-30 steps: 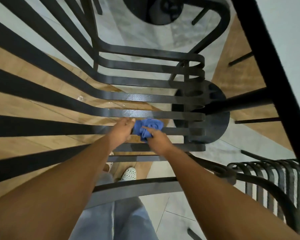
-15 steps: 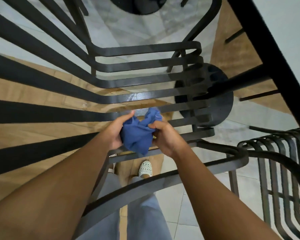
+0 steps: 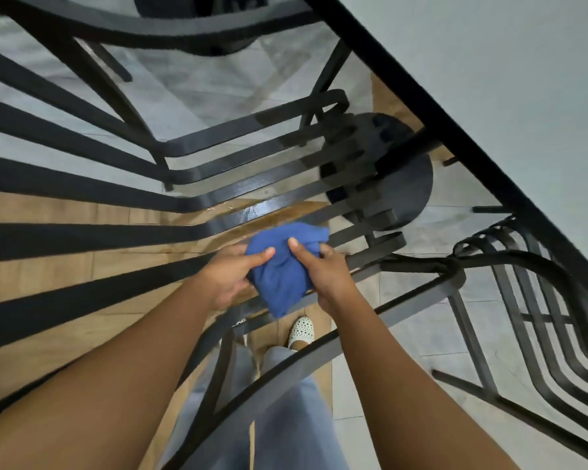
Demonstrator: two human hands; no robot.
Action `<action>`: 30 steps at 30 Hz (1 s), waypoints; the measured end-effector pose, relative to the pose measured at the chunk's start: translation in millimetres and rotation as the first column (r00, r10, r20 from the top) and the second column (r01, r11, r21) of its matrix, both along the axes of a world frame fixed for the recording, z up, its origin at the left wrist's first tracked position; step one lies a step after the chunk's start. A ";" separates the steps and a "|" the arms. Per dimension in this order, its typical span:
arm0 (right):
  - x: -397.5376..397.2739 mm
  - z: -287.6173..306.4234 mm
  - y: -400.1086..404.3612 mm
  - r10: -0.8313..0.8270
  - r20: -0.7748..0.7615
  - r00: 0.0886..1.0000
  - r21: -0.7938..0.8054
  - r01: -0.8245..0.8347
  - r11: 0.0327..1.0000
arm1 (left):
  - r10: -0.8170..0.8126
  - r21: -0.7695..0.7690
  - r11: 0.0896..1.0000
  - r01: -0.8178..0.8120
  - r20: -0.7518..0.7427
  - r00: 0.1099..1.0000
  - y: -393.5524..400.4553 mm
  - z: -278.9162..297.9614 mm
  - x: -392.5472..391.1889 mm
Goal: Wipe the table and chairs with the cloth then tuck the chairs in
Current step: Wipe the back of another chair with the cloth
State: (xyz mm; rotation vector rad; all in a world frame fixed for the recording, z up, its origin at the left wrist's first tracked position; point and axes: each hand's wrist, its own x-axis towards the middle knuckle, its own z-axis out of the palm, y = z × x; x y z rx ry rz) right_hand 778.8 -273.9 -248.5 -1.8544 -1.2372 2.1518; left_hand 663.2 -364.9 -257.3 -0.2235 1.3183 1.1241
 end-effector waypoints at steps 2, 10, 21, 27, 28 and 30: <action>2.0 5.6 -0.7 -0.004 0.048 0.999 0.026 0.003 1.000 | 0.028 -0.024 0.999 -0.028 -0.016 0.999 4.7 3.5 3.7; 30.2 33.1 11.3 -0.042 -0.237 0.971 -0.023 0.037 0.999 | 0.121 0.019 0.992 -0.125 0.146 0.982 13.1 30.1 14.5; 50.4 83.4 30.8 0.344 0.222 0.912 0.599 -0.406 0.690 | -0.169 0.046 0.976 0.212 -0.452 0.876 47.2 84.4 28.9; 57.0 119.2 54.6 0.318 0.308 0.896 0.638 -0.443 0.630 | -0.434 -0.255 0.781 0.569 -0.878 0.203 68.6 105.0 37.3; 57.7 129.0 57.2 0.298 0.326 0.897 0.638 -0.441 0.632 | -0.441 -0.291 0.764 0.576 -0.887 0.136 72.7 111.6 39.5; 61.0 152.8 61.9 0.217 0.293 0.931 0.650 -0.361 0.669 | -0.449 -0.341 0.734 0.587 -0.892 0.043 79.7 126.1 44.1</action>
